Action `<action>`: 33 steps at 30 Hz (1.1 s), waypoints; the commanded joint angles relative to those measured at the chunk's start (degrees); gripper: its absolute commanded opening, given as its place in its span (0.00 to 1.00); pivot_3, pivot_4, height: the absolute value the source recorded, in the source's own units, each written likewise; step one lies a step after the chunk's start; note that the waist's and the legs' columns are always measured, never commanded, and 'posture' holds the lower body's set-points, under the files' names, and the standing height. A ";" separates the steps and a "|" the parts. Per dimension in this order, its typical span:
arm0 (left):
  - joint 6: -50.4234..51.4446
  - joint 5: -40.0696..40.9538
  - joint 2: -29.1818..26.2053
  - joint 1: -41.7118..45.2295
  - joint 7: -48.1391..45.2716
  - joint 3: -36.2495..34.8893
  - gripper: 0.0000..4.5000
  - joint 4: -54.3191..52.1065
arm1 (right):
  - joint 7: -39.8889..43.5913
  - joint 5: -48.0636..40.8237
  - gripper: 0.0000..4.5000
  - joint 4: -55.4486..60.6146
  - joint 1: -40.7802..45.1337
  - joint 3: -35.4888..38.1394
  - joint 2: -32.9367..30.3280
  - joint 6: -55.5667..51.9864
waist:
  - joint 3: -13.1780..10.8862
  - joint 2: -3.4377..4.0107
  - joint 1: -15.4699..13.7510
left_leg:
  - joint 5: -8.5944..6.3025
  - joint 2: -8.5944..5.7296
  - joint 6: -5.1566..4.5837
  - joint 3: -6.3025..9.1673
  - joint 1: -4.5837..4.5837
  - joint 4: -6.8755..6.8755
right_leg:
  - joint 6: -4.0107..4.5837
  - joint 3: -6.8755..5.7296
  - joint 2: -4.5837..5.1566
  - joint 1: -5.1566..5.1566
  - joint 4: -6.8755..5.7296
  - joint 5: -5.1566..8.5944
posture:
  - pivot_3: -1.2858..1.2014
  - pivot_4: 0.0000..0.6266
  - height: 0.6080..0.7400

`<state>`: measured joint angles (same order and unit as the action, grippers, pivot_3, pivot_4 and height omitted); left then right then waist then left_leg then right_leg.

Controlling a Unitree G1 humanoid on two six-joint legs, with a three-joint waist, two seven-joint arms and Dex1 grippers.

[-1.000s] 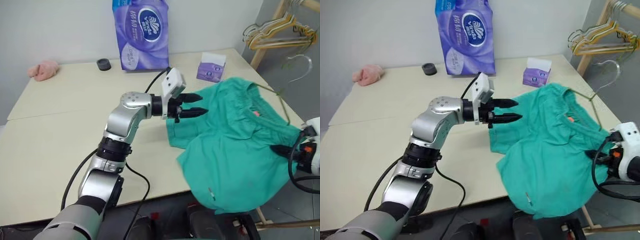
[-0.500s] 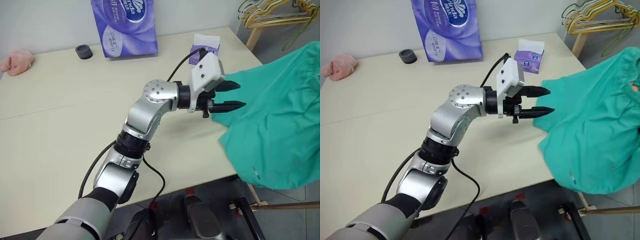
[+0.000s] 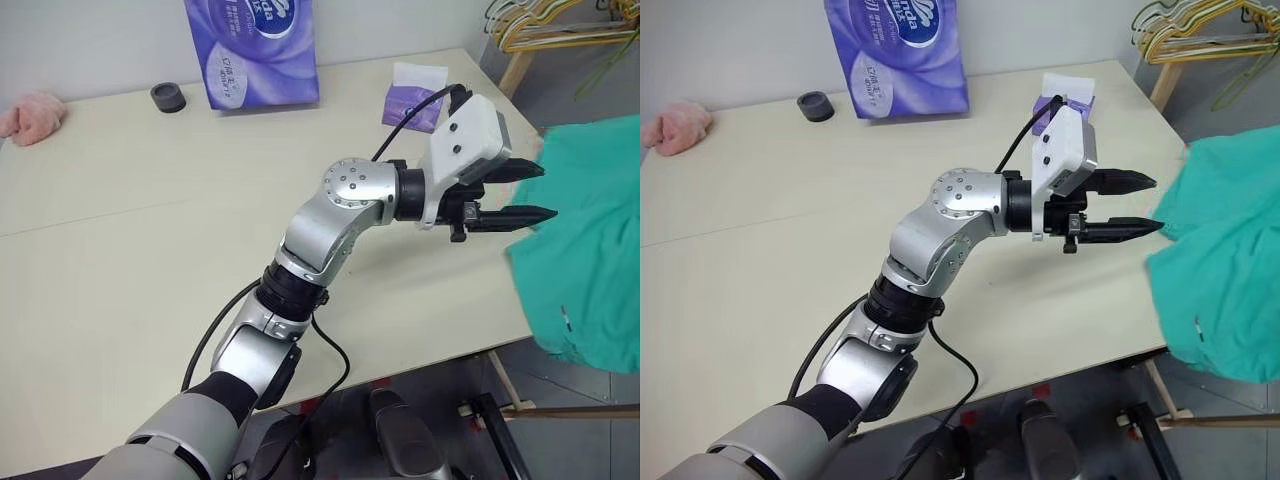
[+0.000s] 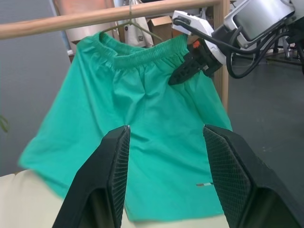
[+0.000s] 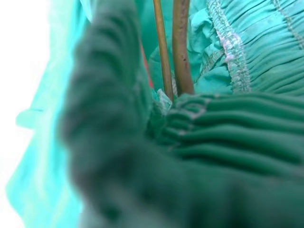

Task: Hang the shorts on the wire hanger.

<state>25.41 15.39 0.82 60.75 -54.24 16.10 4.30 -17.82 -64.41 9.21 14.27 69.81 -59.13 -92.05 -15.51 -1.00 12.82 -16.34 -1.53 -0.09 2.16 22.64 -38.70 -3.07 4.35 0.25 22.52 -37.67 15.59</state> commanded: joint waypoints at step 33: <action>-10.28 -0.47 8.21 8.46 -5.88 3.81 0.57 13.50 | -28.70 -11.60 0.00 -10.96 -0.15 7.73 1.07 -0.45 | 0.02 0.13 1.66 | -0.22 0.01 -0.41 -1.97 0.16 0.61 | -0.94 1.83 -0.09 0.80 0.79 -0.35 | 0.35 0.43 1.00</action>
<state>16.55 15.02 7.73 67.19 -59.59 19.65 18.02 -46.30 -75.10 -3.76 14.47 75.69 -57.64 -92.05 -15.49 -0.87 14.48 -16.56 -1.52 -0.50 0.15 22.78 -38.09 -4.01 6.23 0.16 23.32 -36.88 15.24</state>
